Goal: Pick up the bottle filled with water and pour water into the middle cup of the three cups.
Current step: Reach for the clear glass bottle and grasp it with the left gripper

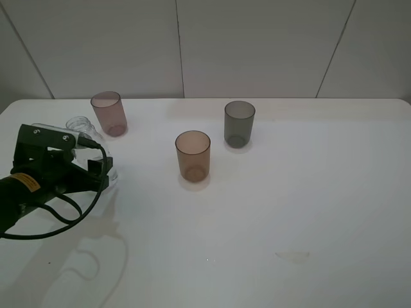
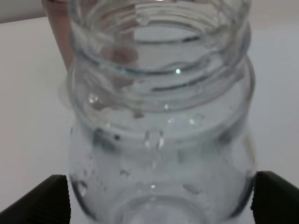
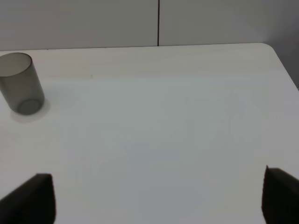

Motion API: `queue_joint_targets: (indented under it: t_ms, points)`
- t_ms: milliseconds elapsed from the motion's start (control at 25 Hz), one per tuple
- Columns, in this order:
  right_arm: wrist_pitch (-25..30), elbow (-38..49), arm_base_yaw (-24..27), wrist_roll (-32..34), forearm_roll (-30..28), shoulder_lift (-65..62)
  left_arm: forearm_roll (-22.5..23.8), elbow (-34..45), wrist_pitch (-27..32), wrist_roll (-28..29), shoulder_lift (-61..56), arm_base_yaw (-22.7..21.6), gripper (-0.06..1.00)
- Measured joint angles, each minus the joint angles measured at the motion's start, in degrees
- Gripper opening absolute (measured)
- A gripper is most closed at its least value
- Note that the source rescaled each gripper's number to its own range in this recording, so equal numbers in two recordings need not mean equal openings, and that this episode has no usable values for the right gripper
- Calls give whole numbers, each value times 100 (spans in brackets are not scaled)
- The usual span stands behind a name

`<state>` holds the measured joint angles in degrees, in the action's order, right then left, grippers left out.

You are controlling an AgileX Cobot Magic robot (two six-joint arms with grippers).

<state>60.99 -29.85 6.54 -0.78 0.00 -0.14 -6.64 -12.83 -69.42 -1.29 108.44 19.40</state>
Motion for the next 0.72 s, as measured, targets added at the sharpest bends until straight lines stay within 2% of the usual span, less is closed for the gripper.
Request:
queue_joint_targets:
  t_ms: [720]
  points:
    - [0,0,0,0,0,0,38,-819,-11,-141,802,0,99]
